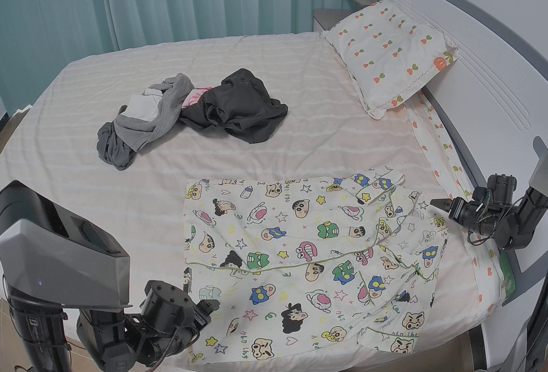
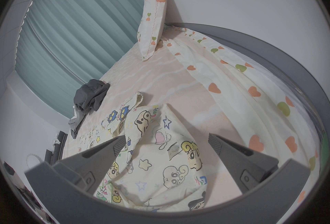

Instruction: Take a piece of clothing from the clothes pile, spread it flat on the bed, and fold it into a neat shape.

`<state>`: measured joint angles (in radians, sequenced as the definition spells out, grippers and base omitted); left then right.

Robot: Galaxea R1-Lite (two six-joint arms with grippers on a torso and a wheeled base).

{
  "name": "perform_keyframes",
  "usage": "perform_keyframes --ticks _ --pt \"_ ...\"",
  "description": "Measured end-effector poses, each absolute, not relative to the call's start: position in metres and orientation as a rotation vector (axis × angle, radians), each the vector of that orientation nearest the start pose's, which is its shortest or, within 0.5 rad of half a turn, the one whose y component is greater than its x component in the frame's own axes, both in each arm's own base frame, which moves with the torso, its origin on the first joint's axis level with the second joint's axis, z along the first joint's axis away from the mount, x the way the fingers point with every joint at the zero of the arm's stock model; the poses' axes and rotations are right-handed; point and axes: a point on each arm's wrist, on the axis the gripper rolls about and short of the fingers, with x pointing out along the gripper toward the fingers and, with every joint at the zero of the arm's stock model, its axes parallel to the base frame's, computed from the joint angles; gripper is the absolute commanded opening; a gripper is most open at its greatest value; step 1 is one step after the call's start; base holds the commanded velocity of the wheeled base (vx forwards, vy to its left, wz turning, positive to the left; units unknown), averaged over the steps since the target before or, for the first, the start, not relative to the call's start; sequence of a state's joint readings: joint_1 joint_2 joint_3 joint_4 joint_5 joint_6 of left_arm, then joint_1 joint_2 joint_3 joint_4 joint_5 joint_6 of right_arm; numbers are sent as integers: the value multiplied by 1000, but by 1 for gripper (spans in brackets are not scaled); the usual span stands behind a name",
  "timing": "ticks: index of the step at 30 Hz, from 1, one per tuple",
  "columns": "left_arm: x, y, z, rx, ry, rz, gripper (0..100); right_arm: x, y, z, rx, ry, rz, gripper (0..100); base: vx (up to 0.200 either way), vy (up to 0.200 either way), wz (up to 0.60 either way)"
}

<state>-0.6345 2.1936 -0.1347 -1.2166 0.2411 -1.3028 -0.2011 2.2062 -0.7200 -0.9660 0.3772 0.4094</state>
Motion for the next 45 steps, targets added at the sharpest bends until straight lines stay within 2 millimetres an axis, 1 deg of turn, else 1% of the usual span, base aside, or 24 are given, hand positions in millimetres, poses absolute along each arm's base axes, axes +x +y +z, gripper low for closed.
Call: perform_keyframes --ticks 5,10,14,20,21,25,30,35,40,45 --pt "194 -119 -15 -881 821 214 100 350 -63 24 548 531 68 100 0 0 0" --pt "188 -110 -18 -806 890 283 100 350 -63 23 549 532 67 100 0 0 0" --pt "188 -110 -18 -787 926 285 100 350 -63 23 548 532 68 100 0 0 0" --pt "199 -120 -14 -833 931 213 100 350 -62 23 548 532 69 100 0 0 0" --pt "201 -122 -13 -840 927 203 0 350 -62 23 548 533 69 100 0 0 0" --pt "207 -125 -12 -848 913 190 0 349 -62 23 549 533 68 100 0 0 0" --pt "213 -125 -13 -821 899 182 0 349 -62 23 548 533 69 100 0 0 0" --pt "213 -123 -12 -808 894 186 0 349 -62 23 548 533 69 100 0 0 0" --pt "211 -118 -6 -770 879 164 0 350 -62 23 548 532 69 100 0 0 0" --pt "219 -113 -2 -752 852 152 0 350 -62 23 548 533 68 100 0 0 0"
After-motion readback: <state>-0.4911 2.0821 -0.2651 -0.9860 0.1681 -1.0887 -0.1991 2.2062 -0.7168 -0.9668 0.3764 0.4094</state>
